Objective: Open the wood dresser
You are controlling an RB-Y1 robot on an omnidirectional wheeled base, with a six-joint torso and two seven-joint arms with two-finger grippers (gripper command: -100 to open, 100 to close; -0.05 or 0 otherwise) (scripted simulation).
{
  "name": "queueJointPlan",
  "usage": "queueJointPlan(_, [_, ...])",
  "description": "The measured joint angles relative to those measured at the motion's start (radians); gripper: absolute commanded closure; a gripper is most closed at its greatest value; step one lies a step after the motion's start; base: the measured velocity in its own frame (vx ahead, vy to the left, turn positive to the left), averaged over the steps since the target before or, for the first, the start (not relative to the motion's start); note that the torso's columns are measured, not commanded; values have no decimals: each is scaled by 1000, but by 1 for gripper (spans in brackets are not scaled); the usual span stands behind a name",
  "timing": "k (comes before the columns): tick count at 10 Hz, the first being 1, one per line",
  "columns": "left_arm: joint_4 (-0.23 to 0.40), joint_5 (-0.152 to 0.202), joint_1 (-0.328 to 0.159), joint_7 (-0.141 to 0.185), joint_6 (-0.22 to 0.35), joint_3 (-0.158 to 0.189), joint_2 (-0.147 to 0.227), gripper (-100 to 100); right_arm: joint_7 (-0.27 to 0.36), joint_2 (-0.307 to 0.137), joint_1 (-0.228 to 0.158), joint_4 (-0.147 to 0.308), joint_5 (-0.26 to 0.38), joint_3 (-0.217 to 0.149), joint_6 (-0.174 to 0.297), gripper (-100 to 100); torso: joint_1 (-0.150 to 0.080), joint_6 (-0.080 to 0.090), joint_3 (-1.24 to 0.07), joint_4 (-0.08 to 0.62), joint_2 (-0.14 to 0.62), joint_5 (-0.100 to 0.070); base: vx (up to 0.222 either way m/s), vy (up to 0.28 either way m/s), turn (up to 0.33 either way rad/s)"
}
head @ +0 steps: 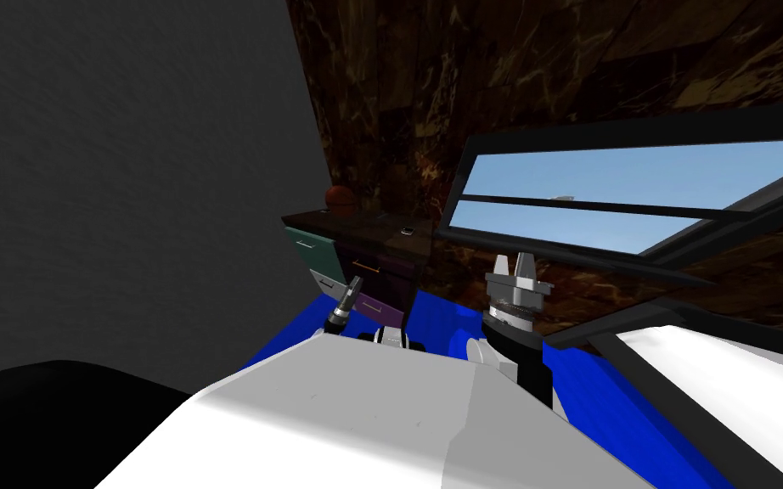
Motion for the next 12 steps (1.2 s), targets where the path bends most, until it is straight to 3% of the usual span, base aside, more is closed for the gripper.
queueJointPlan(6, [96, -11, -20, -25, -71, -8, -73, -100, 0, 0, 0, 0, 0, 0, 0, 0, 0, 0, 2, 1, 4, 0, 58, -2, -14])
queueJointPlan(11, [53, -10, -66, -8, 13, -1, -67, -100, 0, 0, 0, 0, 0, 0, 0, 0, -1, 0, 0, 0, 1, 0, -8, -11, 1])
queueJointPlan(12, [52, -10, -67, -7, 17, -1, -67, 100, 0, 0, 0, 0, 0, 0, 0, 0, 0, 0, 0, 0, 1, 0, 6, 7, -4])
